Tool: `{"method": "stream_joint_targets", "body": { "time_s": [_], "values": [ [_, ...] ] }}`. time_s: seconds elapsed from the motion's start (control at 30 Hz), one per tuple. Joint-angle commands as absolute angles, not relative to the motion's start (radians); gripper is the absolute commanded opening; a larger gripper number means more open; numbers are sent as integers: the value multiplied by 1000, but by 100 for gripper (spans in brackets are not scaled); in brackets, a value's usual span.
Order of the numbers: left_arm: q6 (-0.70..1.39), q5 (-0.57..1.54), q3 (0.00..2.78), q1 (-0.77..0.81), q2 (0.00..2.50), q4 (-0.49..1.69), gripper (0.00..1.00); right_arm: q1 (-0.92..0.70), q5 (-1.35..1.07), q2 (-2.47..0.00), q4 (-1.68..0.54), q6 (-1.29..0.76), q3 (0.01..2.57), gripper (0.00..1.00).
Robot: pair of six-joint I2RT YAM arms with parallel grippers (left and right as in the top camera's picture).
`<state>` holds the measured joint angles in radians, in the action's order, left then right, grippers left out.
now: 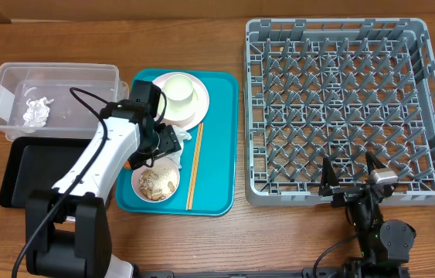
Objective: Sort waste into correct bins and load items into the dishwasher
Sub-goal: 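Return the left gripper to the tray and grasp remaining tissue, then move the tissue into the clear bin and release it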
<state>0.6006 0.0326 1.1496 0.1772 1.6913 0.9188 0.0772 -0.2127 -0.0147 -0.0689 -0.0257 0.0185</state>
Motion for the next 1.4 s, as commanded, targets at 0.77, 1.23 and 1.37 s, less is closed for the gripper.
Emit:
{"method": "stream_joint_targets", "body": {
  "time_s": [0.77,1.23,1.37],
  "values": [
    [606,33,1141,184,1683,890,4,79,-210,-3,-62,-30,8,100],
    [537,192,1337,158,1560,950,4,79,-210,-3,-62,-30,8,100],
    [495,192,1421,94,1552,1007,4,79,-210,-3,-62,-30,8,100]
  ]
}}
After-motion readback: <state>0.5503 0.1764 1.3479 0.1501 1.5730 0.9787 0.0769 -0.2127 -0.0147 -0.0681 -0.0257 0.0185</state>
